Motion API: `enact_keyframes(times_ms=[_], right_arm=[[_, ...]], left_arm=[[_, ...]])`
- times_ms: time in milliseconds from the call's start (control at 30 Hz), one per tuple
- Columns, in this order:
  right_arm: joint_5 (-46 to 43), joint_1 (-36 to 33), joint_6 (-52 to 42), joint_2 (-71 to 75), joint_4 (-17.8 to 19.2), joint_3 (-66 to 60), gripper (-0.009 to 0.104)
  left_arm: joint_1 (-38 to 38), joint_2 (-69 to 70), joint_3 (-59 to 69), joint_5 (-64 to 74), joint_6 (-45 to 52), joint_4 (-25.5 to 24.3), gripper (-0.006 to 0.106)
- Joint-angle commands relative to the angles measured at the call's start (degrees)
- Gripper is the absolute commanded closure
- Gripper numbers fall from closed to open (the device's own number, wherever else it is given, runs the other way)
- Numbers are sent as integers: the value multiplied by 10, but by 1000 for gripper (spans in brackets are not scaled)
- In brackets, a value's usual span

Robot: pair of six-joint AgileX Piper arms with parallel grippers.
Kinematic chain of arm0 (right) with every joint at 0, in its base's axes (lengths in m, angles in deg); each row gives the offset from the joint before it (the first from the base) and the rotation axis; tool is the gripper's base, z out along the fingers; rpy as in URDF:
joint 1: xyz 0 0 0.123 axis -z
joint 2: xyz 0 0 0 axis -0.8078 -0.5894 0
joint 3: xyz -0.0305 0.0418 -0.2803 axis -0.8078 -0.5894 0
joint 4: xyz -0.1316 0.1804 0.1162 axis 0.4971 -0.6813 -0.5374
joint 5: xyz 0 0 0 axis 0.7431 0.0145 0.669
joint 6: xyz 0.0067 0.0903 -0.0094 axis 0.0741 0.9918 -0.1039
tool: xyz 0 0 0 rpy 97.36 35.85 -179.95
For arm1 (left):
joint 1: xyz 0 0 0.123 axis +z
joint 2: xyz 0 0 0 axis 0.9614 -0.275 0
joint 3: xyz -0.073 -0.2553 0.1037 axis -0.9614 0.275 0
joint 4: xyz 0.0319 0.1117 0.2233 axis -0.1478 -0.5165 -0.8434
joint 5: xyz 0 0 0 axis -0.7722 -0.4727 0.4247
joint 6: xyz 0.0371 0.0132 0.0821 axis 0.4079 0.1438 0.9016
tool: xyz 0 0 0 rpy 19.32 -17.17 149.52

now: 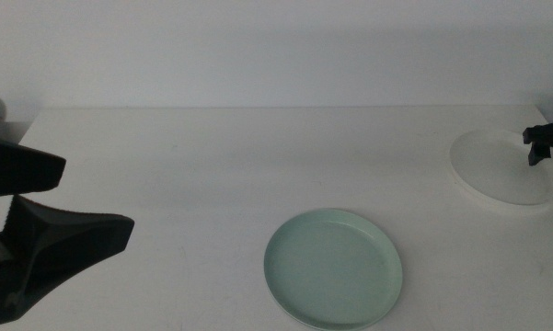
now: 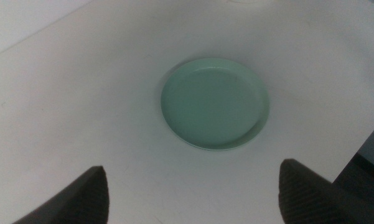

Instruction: Stack the three bowls on top of each other.

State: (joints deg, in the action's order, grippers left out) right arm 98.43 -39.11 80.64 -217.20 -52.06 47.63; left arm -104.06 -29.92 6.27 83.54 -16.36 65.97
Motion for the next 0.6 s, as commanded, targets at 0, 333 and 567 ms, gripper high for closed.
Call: enact_keyframes(times_ms=[0, 333, 567], right_arm=[[-27, 4, -5, 31, 10, 20, 38], [-40, 4, -5, 6, 10, 20, 53], [-34, 4, -5, 5, 10, 20, 87]], left_arm=[[-1, 1, -14, -34, -3, 12, 10], [-1, 1, -14, -33, -3, 12, 10], [-1, 1, -14, -33, -3, 12, 10]])
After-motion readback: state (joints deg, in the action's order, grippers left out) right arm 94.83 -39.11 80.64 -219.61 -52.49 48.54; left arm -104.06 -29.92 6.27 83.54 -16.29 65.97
